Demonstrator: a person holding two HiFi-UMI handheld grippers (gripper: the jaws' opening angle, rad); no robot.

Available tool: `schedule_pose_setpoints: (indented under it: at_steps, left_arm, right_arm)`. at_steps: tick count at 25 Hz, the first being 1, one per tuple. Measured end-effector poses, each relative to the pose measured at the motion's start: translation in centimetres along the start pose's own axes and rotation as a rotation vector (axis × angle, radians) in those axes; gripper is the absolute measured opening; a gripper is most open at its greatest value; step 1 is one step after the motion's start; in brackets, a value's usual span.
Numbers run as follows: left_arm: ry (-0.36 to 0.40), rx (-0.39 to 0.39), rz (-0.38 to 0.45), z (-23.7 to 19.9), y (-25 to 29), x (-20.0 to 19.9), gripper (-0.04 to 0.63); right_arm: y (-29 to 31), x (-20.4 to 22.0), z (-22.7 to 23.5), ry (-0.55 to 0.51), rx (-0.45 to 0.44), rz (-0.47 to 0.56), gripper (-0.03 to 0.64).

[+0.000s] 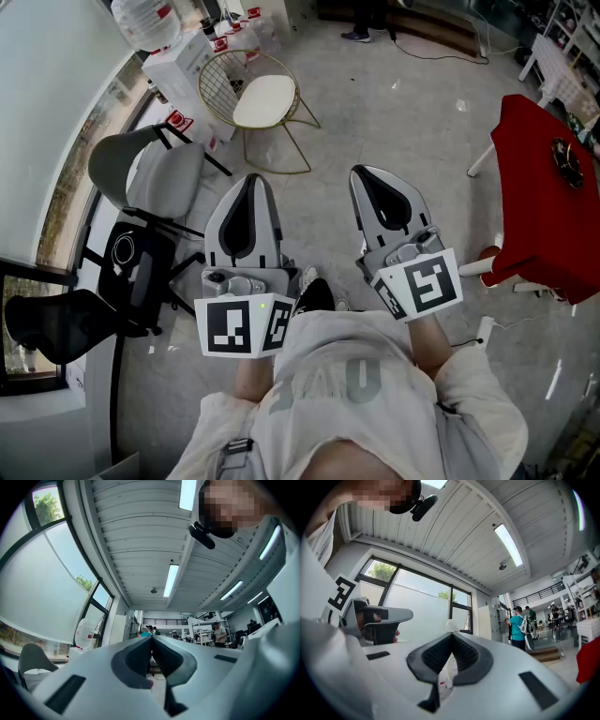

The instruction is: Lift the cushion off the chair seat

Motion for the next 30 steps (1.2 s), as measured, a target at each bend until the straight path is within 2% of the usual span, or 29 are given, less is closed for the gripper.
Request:
schedule_pose_setpoints:
  at_steps: [5, 9, 12, 19, 25, 30]
  left_arm:
    - [-0.016, -0.023, -0.004, -0.7, 0.2, 0.5, 0.014]
    - [-0.061, -0.057, -0.035, -1.5, 0.1, 1.1, 0.014]
    - [-0.063, -0.084, -0.058, -2.3, 0.0, 1.6, 0.014]
    - [-0.104, -0.145, -0.090, -5.0, 0.7, 3.5, 0.014]
    - [-0.142, -0.190, -0.120, -9.4, 3.5, 7.6, 0.014]
    - [-0.193, -0.203, -0.146, -15.6, 9.4, 10.6, 0.014]
  right_arm:
    - [0.7, 0.3, 0.5, -0.003, 0.003, 0.000, 0.017]
    - [1.1, 0.9, 0.6, -0.008, -0.004, -0.016, 0.017]
    - [1.8, 1.5, 0.4, 0.002, -0.015, -0.034, 0.017]
    - [4.7, 3.6, 0.4, 0.084, -0.037, -0.055, 0.017]
    - [9.2, 7.6, 1.2, 0.115, -0.048, -0.116, 0.017]
    - [17.4, 10.1, 2.8, 0.112, -0.045, -0.173, 0.017]
Point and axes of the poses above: the fingertips, and each gripper's own axes: y forward along the fingers, z to its right, x out of its underside, the point moved 8 cm from there along -y, backward along the fingers, and after that the axes turned 10 degrees about x, right-handed, at the moved point
